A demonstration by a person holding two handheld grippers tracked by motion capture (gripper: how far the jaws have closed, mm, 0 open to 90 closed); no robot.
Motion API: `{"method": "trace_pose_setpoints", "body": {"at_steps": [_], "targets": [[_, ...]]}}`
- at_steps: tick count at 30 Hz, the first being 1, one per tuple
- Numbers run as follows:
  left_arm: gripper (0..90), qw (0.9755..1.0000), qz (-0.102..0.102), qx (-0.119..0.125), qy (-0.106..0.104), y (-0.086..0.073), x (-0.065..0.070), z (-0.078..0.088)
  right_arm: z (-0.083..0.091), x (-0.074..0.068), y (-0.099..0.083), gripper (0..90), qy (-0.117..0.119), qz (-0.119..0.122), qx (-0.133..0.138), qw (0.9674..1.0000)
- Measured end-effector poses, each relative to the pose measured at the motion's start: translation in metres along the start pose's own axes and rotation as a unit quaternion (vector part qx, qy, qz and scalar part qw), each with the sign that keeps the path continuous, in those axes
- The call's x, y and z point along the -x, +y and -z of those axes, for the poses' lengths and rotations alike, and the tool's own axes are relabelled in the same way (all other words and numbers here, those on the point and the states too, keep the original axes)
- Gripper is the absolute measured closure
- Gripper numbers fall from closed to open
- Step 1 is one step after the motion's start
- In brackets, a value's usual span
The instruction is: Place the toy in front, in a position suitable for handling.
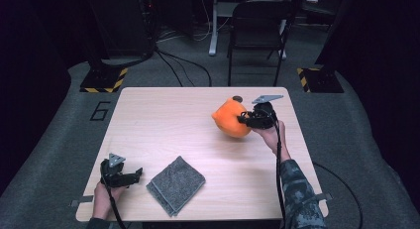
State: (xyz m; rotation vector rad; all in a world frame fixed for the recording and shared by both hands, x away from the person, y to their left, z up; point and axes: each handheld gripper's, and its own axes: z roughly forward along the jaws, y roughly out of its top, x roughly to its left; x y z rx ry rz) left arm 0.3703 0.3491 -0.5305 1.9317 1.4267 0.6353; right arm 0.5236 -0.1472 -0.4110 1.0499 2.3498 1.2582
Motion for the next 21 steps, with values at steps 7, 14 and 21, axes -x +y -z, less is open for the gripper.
{"method": "trace_pose_setpoints", "body": {"at_steps": [7, 14, 21], "targets": [[10.1, 1.0, 0.0, 0.0, 0.0, 0.0, 0.0, 0.0, -0.008, -0.006, -0.004, 62.9, 0.045, 0.015, -0.006, 0.9988], [10.1, 1.0, 0.001, 0.0, -0.001, 0.0, 0.0, 0.0, -0.011, -0.014, -0.007, 62.8, 0.076, 0.025, -0.01, 0.9968], [10.1, 1.0, 0.0, 0.0, 0.0, 0.0, 0.0, 0.0, -0.015, -0.026, -0.01, 62.5, 0.102, 0.064, -0.014, 0.9926]]}}
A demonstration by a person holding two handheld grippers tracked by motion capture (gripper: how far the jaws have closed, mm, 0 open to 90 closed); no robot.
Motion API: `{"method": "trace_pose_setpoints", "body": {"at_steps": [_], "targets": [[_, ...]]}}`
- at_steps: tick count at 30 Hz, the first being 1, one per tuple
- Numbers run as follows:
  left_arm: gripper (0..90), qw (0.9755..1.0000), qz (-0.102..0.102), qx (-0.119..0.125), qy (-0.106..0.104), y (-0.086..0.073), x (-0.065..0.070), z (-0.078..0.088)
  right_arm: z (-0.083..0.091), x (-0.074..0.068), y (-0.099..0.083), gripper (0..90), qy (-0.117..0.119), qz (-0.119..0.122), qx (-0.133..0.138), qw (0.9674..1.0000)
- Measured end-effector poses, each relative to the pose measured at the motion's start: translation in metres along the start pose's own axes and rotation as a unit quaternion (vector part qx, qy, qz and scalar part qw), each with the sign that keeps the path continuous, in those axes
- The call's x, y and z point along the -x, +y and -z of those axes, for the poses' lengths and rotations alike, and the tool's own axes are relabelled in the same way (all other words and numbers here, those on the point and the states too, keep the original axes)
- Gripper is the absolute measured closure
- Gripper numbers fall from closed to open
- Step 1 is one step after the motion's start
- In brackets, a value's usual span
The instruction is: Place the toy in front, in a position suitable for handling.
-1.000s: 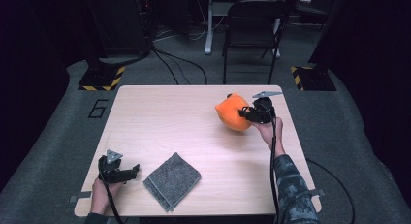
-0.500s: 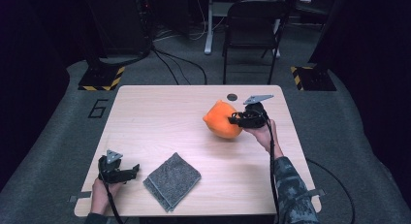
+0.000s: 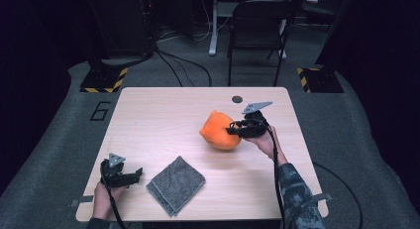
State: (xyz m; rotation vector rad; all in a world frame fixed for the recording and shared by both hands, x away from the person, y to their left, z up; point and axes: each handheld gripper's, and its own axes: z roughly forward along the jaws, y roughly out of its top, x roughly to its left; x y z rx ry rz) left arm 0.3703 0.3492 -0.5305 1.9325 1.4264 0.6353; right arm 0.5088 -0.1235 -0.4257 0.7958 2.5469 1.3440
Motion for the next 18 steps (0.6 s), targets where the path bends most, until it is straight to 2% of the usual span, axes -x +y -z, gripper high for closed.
{"method": "trace_pose_setpoints", "body": {"at_steps": [6, 7, 11, 14, 15, 16, 18], "targets": [[10.1, 1.0, 0.001, 0.0, 0.0, 0.0, 0.0, 0.0, -0.006, -0.008, 0.0, 62.1, 0.012, 0.023, -0.004, 0.9997], [10.1, 1.0, 0.0, 0.0, 0.0, 0.0, 0.0, 0.0, -0.008, -0.008, 0.0, 62.1, 0.015, 0.032, -0.006, 0.9994], [10.1, 1.0, 0.0, 0.0, 0.0, 0.0, 0.0, 0.0, -0.017, -0.009, -0.001, 61.5, 0.006, 0.047, -0.021, 0.9987], [10.1, 1.0, 0.0, 0.0, 0.0, 0.0, 0.0, 0.0, -0.027, -0.007, -0.005, 59.0, -0.001, 0.046, -0.041, 0.9981], [10.1, 1.0, 0.0, 0.0, 0.0, 0.0, 0.0, 0.0, -0.03, -0.006, -0.007, 58.2, -0.003, 0.056, -0.044, 0.9975], [10.2, 1.0, 0.0, 0.0, 0.0, 0.0, 0.0, 0.0, -0.03, -0.006, -0.009, 57.0, -0.002, 0.042, -0.035, 0.9985], [10.1, 1.0, 0.001, 0.0, 0.0, 0.0, 0.0, 0.0, -0.03, -0.004, -0.009, 50.7, -0.007, 0.04, -0.032, 0.9986]]}}
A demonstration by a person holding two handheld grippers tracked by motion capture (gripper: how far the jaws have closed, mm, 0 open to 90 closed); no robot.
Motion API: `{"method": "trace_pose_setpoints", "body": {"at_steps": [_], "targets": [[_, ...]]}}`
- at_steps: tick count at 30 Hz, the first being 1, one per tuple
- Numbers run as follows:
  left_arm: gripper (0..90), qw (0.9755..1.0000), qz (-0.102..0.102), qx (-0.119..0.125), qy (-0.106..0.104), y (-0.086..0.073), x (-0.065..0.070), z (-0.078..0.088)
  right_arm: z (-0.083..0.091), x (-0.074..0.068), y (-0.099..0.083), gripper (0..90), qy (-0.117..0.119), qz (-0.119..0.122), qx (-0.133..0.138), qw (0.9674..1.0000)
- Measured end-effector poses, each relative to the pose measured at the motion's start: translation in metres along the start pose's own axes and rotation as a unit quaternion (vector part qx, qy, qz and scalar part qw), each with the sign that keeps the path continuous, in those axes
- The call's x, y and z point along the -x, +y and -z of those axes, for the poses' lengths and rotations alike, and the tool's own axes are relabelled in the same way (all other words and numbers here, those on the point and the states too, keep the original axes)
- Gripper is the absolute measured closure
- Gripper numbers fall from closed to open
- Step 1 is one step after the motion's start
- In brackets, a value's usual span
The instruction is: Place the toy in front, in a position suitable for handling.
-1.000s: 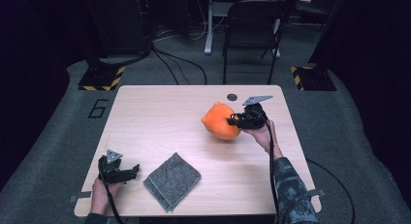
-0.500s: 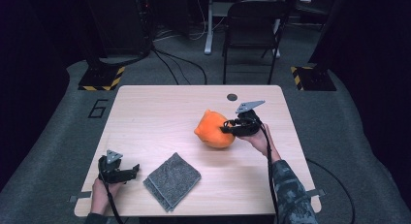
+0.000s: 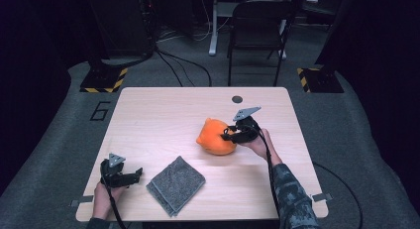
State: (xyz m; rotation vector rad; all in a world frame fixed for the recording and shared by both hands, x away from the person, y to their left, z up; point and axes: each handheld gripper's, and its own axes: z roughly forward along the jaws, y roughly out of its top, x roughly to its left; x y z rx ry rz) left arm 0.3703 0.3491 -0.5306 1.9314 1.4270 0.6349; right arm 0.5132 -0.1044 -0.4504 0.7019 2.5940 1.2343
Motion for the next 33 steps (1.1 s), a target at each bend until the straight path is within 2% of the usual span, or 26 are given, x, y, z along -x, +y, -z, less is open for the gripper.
{"method": "trace_pose_setpoints", "body": {"at_steps": [1, 2, 8, 11, 15, 16, 18, 20, 21, 22, 23, 25, 28, 30, 31, 33], "targets": [[10.1, 1.0, 0.0, 0.0, 0.0, 0.0, 0.0, 0.0, 0.0, 0.0, 0.0, 50.7, 0.0, 0.0, 0.0, 1.0], [10.1, 1.0, 0.0, 0.0, 0.0, 0.0, 0.0, 0.0, 0.001, 0.001, 0.0, 42.0, -0.003, -0.007, 0.0, 1.0], [10.1, 1.0, 0.0, 0.0, 0.0, 0.0, 0.0, 0.0, 0.01, 0.0, 0.002, 20.5, -0.011, -0.017, 0.004, 0.9998], [10.2, 1.0, 0.001, 0.004, 0.002, 0.0, 0.001, 0.0, 0.017, -0.002, 0.003, 13.9, -0.016, -0.014, 0.004, 0.9998], [10.1, 1.0, 0.0, 0.004, 0.003, 0.0, 0.001, 0.0, 0.028, -0.004, 0.002, 9.9, -0.019, -0.02, 0.019, 0.9994], [10.1, 1.0, 0.0, 0.004, 0.004, 0.0, 0.001, 0.0, 0.037, -0.006, 0.0, 6.9, -0.024, -0.02, 0.027, 0.9991], [9.1, 1.0, 0.004, 0.003, 0.007, 0.0, 0.0, 0.0, 0.044, -0.007, -0.003, 5.2, -0.027, -0.025, 0.031, 0.9988], [8.6, 1.0, 0.006, 0.0, 0.005, 0.0, 0.0, 0.0, 0.054, -0.01, -0.008, 4.4, -0.042, -0.032, 0.031, 0.9981], [8.6, 1.0, 0.008, -0.001, 0.005, 0.0, 0.0, 0.0, 0.054, -0.01, -0.008, 4.4, -0.042, -0.032, 0.031, 0.9981], [7.0, 1.0, 0.008, -0.004, 0.004, 0.001, 0.001, -0.001, 0.063, -0.013, -0.015, 4.1, -0.054, -0.038, 0.021, 0.9976], [6.1, 1.0, 0.008, -0.004, 0.004, 0.001, 0.001, -0.001, 0.063, -0.013, -0.015, 4.1, -0.054, -0.038, 0.021, 0.9976], [5.6, 0.9999, 0.008, -0.008, 0.002, 0.001, 0.001, -0.001, 0.078, -0.019, -0.028, 4.1, -0.076, -0.056, 0.015, 0.9954], [5.0, 0.9999, 0.013, -0.009, 0.002, 0.002, 0.0, 0.0, 0.094, -0.027, -0.041, 4.8, -0.096, -0.073, 0.018, 0.9925], [4.5, 0.9996, 0.023, -0.014, -0.001, 0.003, -0.001, 0.0, 0.104, -0.032, -0.05, 5.5, -0.103, -0.084, 0.022, 0.9909], [4.5, 0.9995, 0.024, -0.022, -0.006, 0.005, -0.001, 0.002, 0.108, -0.037, -0.056, 5.3, -0.112, -0.091, 0.02, 0.9894], [4.0, 0.9995, 0.022, -0.023, -0.008, 0.007, 0.001, 0.004, 0.113, -0.043, -0.065, 5.4, -0.121, -0.098, 0.016, 0.9877]]}}
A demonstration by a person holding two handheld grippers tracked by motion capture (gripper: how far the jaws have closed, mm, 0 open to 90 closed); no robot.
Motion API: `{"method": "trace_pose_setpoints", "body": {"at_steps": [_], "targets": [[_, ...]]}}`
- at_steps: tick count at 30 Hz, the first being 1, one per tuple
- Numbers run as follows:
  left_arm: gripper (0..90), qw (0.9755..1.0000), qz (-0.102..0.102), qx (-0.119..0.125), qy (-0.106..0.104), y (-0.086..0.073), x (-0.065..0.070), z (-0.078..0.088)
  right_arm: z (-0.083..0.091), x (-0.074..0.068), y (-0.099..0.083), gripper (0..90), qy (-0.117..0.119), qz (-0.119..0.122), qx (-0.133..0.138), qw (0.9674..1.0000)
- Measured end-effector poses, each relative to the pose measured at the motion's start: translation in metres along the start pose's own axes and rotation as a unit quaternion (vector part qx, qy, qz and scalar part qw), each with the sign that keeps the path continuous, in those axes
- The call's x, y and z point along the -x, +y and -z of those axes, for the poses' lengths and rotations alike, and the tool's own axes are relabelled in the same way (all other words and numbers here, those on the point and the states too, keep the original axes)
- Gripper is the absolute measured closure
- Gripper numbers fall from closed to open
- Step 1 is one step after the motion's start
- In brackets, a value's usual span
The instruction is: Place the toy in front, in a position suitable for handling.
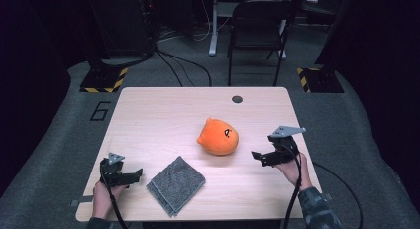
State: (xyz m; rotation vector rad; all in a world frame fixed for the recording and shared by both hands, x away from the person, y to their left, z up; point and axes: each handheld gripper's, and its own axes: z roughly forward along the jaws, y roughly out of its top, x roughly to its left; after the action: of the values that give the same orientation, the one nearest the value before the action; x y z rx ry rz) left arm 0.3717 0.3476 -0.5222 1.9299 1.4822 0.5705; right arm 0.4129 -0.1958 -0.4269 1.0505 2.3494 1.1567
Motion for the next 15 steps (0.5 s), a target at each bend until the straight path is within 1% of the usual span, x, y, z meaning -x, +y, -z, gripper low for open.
{"method": "trace_pose_setpoints", "body": {"at_steps": [1, 2, 3, 4, 5, 6, 7, 8, 9, 10, 11, 12, 13, 14, 15], "targets": [[4.0, 1.0, -0.003, 0.003, -0.002, 0.002, 0.003, 0.003, 0.003, -0.002, -0.007, 5.3, -0.009, -0.007, -0.003, 0.9999], [3.8, 0.9999, -0.006, 0.008, -0.005, 0.003, 0.004, 0.004, 0.006, -0.003, -0.015, 5.4, -0.01, -0.014, -0.007, 0.9998], [3.8, 0.9998, -0.012, 0.014, -0.009, 0.005, 0.008, 0.008, 0.007, -0.003, -0.021, 5.1, -0.017, -0.017, -0.012, 0.9996], [3.6, 0.9996, -0.014, 0.02, -0.011, 0.006, 0.011, 0.01, 0.009, -0.004, -0.03, 4.9, -0.031, -0.021, -0.02, 0.9991], [3.5, 0.9993, -0.022, 0.025, -0.019, 0.009, 0.016, 0.014, 0.01, -0.003, -0.035, 4.9, -0.033, -0.022, -0.022, 0.9989], [3.5, 0.9991, -0.027, 0.023, -0.024, 0.01, 0.019, 0.016, 0.011, -0.001, -0.045, 4.8, -0.043, -0.035, -0.021, 0.9982], [3.5, 0.9984, -0.032, 0.03, -0.034, 0.012, 0.025, 0.019, 0.012, 0.0, -0.05, 4.7, -0.047, -0.042, -0.02, 0.9978], [3.5, 0.9984, -0.032, 0.03, -0.034, 0.012, 0.025, 0.019, 0.013, 0.002, -0.057, 4.2, -0.054, -0.046, -0.029, 0.997], [3.4, 0.9971, -0.044, 0.037, -0.051, 0.014, 0.037, 0.023, 0.013, 0.002, -0.059, 3.6, -0.062, -0.045, -0.038, 0.9963], [3.4, 0.9971, -0.044, 0.037, -0.051, 0.014, 0.037, 0.023, 0.013, 0.002, -0.059, 3.6, -0.062, -0.045, -0.038, 0.9963], [3.2, 0.9948, -0.062, 0.039, -0.07, 0.016, 0.05, 0.026, 0.015, 0.006, -0.064, 3.7, -0.065, -0.054, -0.035, 0.9958], [3.2, 0.9936, -0.068, 0.041, -0.08, 0.016, 0.057, 0.027, 0.015, 0.006, -0.064, 3.7, -0.065, -0.059, -0.035, 0.9956], [3.3, 0.9927, -0.078, 0.032, -0.086, 0.016, 0.063, 0.029, 0.015, 0.006, -0.064, 3.8, -0.068, -0.062, -0.033, 0.9952], [3.3, 0.9927, -0.078, 0.032, -0.086, 0.016, 0.063, 0.029, 0.015, 0.006, -0.064, 3.8, -0.068, -0.062, -0.033, 0.9952], [3.3, 0.9912, -0.089, 0.029, -0.094, 0.016, 0.07, 0.03, 0.015, 0.007, -0.065, 4.0, -0.07, -0.062, -0.032, 0.9951]]}}
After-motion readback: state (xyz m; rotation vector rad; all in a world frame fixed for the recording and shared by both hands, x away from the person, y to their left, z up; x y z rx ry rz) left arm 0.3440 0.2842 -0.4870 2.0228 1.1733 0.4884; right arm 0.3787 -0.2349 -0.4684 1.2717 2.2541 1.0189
